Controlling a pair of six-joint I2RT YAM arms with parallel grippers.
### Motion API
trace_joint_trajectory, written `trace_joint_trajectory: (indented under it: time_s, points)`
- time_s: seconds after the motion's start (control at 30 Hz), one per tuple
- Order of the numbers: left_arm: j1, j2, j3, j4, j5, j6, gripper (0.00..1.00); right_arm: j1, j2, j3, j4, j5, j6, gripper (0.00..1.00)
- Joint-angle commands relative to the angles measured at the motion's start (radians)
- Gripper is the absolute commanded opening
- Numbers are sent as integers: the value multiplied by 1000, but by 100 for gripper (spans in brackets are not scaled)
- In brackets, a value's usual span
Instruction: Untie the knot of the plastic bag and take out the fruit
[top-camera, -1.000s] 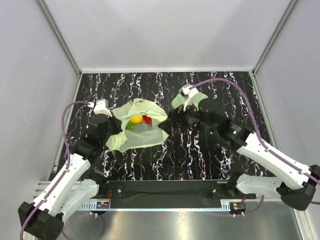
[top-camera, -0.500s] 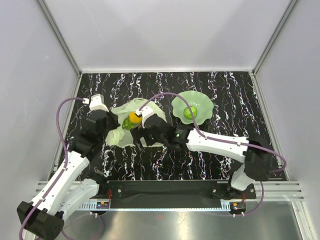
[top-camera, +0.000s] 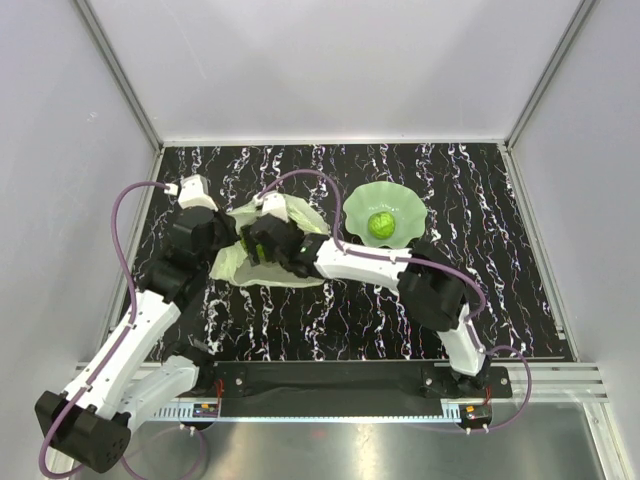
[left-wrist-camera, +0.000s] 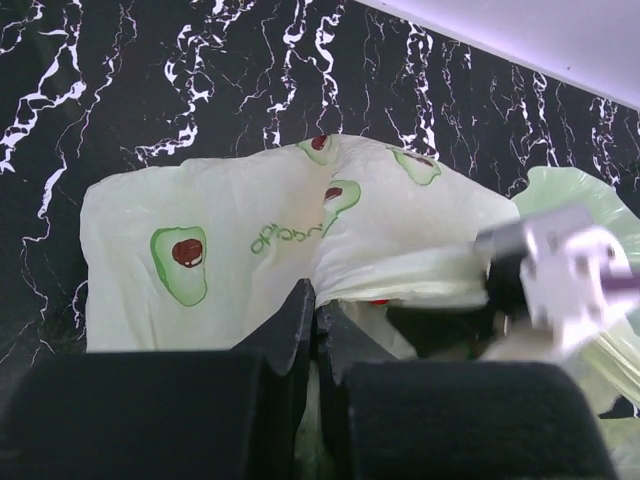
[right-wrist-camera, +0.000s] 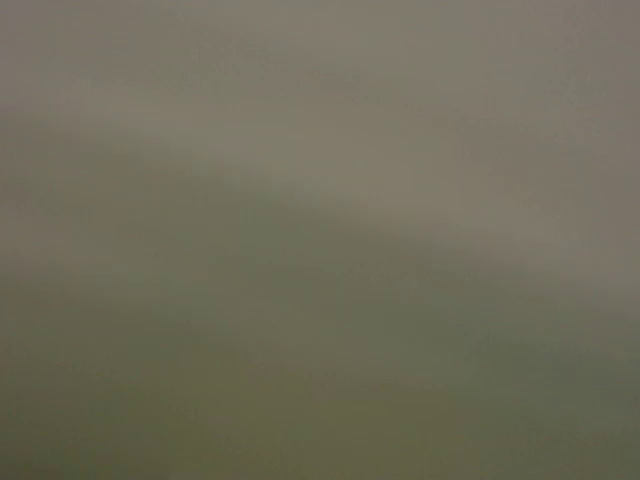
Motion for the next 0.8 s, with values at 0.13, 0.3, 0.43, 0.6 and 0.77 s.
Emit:
trace_joint_trajectory:
  time_s: [0.13, 0.3, 0.43, 0.6, 0.77]
  points:
    - [1, -9, -43, 49, -54, 16, 0, -125, 58, 28, 118, -48, 59, 100]
    - [7, 36, -57, 74, -46, -22, 0, -153, 86, 5, 235, -185, 33, 100]
    - [10, 60, -75, 95, -48, -45, 0, -154, 97, -13, 284, -273, 11, 100]
    - [18, 56, -89, 94, -60, -65, 0, -163, 171, 61, 261, -285, -49, 100]
    - [24, 33, -75, 82, -66, -54, 0, -177, 290, 203, 204, -308, -72, 100]
